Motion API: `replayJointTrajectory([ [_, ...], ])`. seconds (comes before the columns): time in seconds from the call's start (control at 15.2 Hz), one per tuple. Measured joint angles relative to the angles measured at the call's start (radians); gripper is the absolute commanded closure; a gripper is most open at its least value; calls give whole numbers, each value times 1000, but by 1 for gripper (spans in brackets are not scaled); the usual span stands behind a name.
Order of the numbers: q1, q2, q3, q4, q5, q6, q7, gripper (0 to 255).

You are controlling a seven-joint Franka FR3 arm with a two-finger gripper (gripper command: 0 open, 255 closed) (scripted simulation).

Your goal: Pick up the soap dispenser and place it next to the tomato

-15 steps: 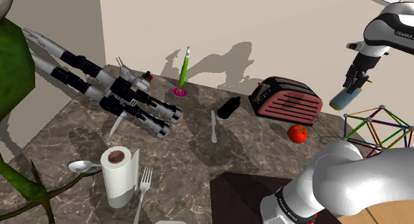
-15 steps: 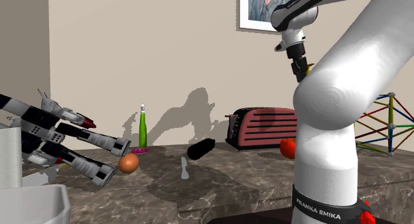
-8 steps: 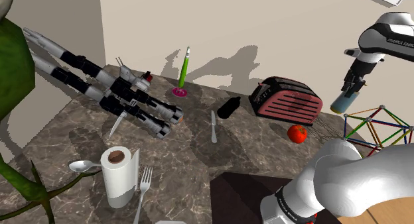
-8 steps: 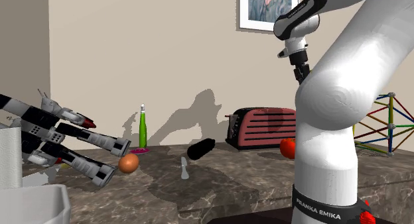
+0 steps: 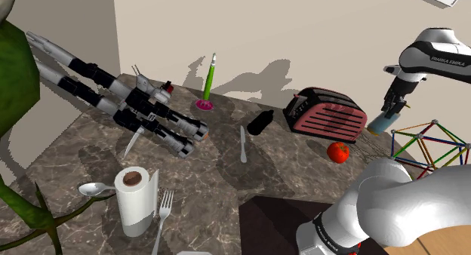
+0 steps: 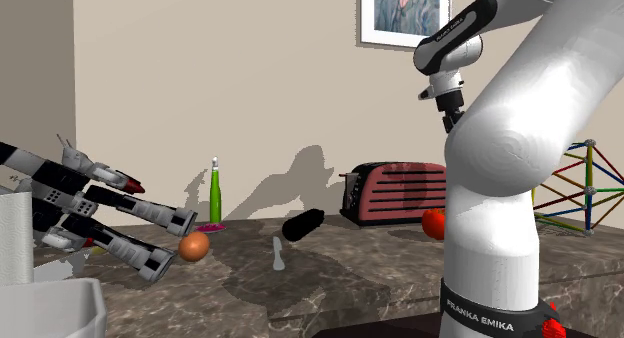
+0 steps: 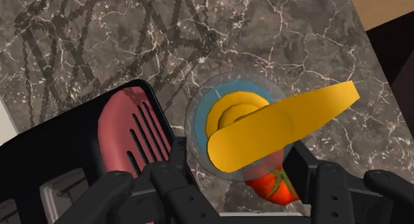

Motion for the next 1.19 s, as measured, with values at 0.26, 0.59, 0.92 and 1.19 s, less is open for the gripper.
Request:
replayJointTrajectory([
  [0.26, 1, -4, -25, -41, -17, 42, 15, 255],
  [0.59, 9, -5, -63, -94, -38, 100, 38, 255],
  [0.92, 21, -3, -107, -141, -62, 158, 59, 255],
  [1.19, 41, 5, -153, -171, -80, 206, 76, 255],
])
